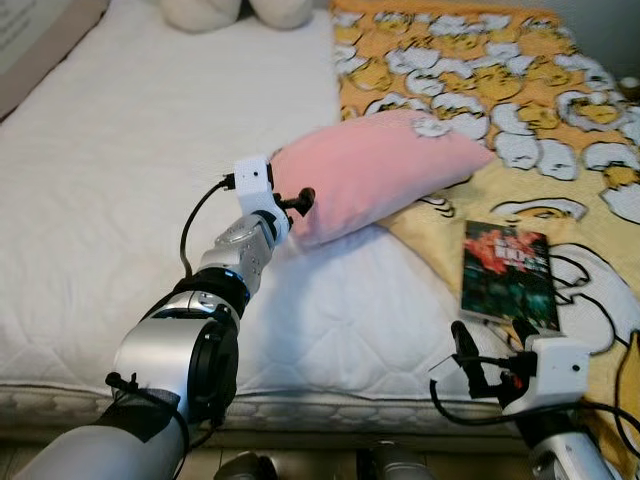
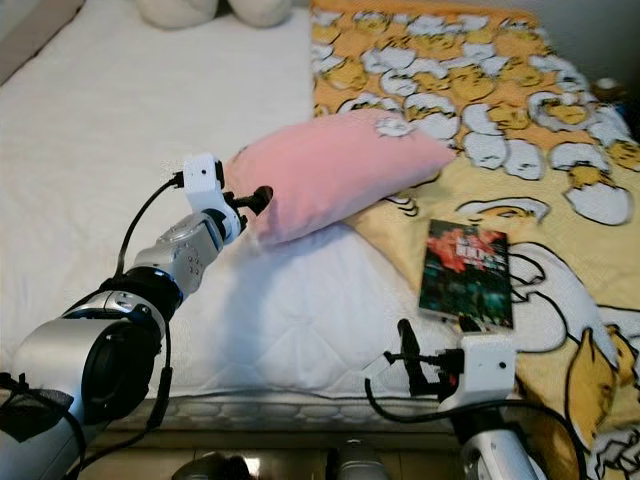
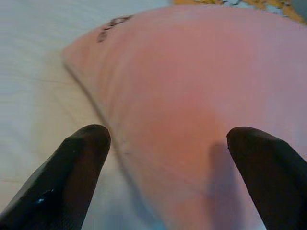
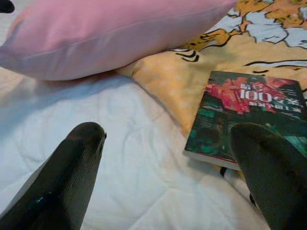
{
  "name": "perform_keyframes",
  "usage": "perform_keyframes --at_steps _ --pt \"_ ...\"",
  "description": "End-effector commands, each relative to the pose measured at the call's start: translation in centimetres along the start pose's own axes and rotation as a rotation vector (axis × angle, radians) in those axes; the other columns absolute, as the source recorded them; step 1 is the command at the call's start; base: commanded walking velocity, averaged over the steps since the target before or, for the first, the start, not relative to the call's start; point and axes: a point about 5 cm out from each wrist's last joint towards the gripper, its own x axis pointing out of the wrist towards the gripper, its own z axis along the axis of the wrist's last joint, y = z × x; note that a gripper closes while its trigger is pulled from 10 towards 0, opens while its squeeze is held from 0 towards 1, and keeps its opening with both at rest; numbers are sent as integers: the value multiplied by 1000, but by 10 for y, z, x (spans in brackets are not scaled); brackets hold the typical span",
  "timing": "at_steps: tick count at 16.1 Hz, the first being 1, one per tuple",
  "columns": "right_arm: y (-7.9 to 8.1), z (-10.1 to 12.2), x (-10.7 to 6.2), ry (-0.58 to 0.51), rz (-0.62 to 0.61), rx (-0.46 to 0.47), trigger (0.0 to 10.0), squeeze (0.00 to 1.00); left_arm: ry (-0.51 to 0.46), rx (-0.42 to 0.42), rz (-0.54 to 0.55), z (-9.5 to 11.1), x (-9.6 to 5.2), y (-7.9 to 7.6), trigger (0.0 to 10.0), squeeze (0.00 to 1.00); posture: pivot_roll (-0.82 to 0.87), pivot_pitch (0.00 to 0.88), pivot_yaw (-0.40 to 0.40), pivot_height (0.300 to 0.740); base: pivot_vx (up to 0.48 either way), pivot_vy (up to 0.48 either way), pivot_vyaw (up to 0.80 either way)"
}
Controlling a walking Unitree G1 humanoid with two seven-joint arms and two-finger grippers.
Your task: Clean up the room
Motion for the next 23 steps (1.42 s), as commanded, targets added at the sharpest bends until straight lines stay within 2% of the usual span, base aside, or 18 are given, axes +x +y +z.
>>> perform_keyframes --at_steps 1,3,4,10,11,13,16,18,23 --pt "1 2 -2 6 1 -1 10000 0 0 0 12 0 1 -2 10000 0 -288 194 3 731 0 0 0" --pt "1 3 -4 9 -1 -1 10000 0 3 -49 17 -3 0 -1 10000 0 -295 201 3 731 0 0 0" --pt "2 3 -6 15 -2 -1 10000 0 2 -126 -10 -4 1 -7 10000 0 -298 204 3 731 0 0 0" --pt "8 3 -6 24 4 5 10000 0 37 -181 -79 -12 2 -25 10000 0 -298 210 12 731 0 0 0" --pt "9 3 -6 26 3 8 10000 0 45 -209 -97 -14 2 -28 0 0 -298 210 15 731 0 0 0" --pt "11 2 -4 28 1 14 10000 0 105 -207 -105 -26 1 -32 0 0 -297 207 23 731 0 0 0" --pt "13 1 -4 30 -5 22 10000 0 147 -275 -58 -34 -1 -27 0 0 -296 203 30 731 0 0 0" --pt "14 0 -3 29 -5 25 10000 0 115 -361 -45 -27 0 -24 0 0 -293 197 32 731 0 0 0" --pt "17 -1 1 28 1 32 10000 0 47 -500 -65 -18 1 -23 0 0 -280 192 34 731 0 0 0"
